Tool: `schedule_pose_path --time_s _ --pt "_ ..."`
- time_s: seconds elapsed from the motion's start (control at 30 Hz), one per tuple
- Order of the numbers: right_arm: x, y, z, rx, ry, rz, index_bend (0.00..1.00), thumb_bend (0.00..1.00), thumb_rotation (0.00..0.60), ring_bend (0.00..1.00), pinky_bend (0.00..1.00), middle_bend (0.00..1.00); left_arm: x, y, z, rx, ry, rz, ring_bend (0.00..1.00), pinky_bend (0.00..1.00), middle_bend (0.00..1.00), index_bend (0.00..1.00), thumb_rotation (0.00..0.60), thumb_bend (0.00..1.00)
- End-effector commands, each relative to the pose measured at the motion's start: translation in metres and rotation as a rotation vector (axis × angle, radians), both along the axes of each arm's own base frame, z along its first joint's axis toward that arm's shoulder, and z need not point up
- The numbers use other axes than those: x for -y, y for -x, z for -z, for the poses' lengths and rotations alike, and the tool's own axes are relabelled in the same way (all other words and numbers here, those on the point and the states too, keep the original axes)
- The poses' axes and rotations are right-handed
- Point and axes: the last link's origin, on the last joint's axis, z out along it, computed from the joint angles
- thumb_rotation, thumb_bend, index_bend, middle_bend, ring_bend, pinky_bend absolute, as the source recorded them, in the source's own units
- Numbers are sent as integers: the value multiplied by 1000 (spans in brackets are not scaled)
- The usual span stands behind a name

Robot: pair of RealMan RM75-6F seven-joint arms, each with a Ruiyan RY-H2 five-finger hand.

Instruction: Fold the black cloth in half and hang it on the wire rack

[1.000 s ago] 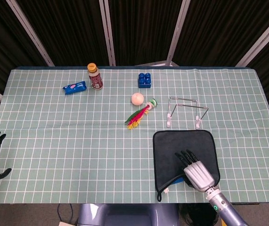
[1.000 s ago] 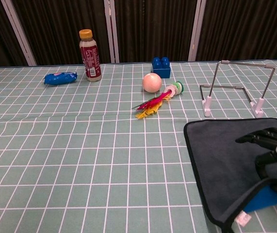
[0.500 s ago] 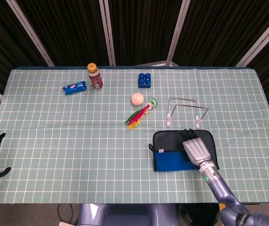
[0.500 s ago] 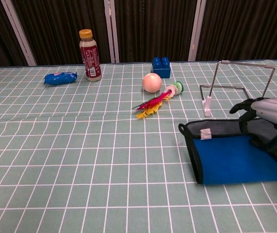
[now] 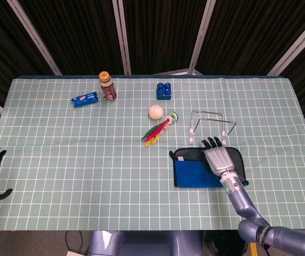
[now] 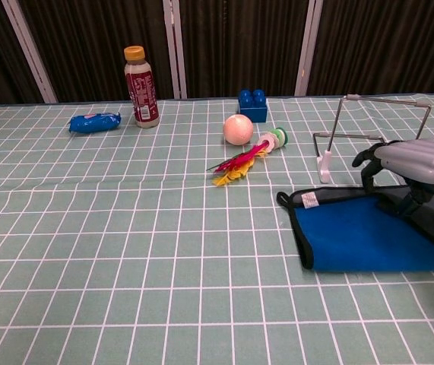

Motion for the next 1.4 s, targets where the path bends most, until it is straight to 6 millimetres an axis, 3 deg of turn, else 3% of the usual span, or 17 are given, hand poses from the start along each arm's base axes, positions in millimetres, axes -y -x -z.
schedule_pose_path --time_s 0.03,1.23,1.3,1.4 --pt "5 1 -1 5 13 16 631 419 600 0 0 103 0 0 0 -1 1 -1 0 0 0 0 600 0" --pt "35 3 14 -117 61 0 631 403 600 0 0 108 -4 2 3 -11 9 -14 0 0 0 0 600 0" --pt "36 4 15 -123 62 2 631 387 600 0 0 108 -4 3 3 -11 8 -14 0 0 0 0 600 0" --pt "38 4 15 -131 69 1 580 253 600 0 0 105 -4 3 3 -10 8 -16 0 0 0 0 600 0"
